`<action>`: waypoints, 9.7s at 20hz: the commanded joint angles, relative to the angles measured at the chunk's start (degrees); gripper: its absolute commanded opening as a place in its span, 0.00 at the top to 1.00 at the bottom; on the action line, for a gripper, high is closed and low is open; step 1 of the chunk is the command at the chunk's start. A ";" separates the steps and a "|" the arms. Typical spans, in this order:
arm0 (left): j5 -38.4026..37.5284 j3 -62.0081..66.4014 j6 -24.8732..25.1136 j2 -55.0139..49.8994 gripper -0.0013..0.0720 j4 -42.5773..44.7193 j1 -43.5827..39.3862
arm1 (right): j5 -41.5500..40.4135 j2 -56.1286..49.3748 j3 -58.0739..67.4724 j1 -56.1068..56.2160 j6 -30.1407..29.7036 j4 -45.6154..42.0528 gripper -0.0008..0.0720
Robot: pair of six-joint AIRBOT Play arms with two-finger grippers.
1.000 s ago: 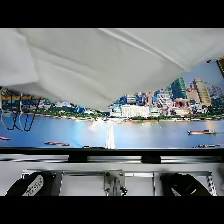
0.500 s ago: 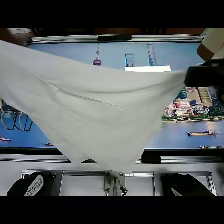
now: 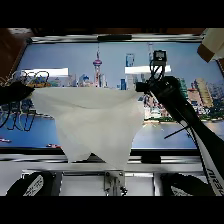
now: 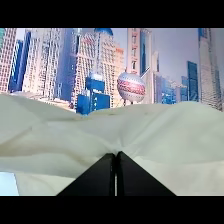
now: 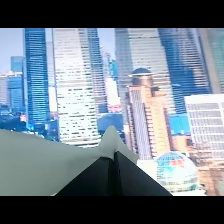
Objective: Fold the shirts.
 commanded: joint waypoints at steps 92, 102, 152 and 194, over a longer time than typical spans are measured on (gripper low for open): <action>20.15 21.20 -0.46 -38.84 0.92 2.32 -8.68 | -9.27 -27.19 27.93 -28.44 -41.48 56.68 0.81; -22.88 30.67 -1.03 -38.99 0.20 10.14 5.14 | 15.78 -14.53 28.00 -34.99 -43.78 40.94 0.32; 0.37 3.17 7.80 -41.16 0.94 -5.55 0.37 | 11.34 -14.14 0.07 -30.77 -51.84 53.11 0.29; 0.85 3.15 7.76 -41.16 0.94 -5.57 0.31 | 14.47 -16.48 4.09 -36.48 -45.31 54.03 0.12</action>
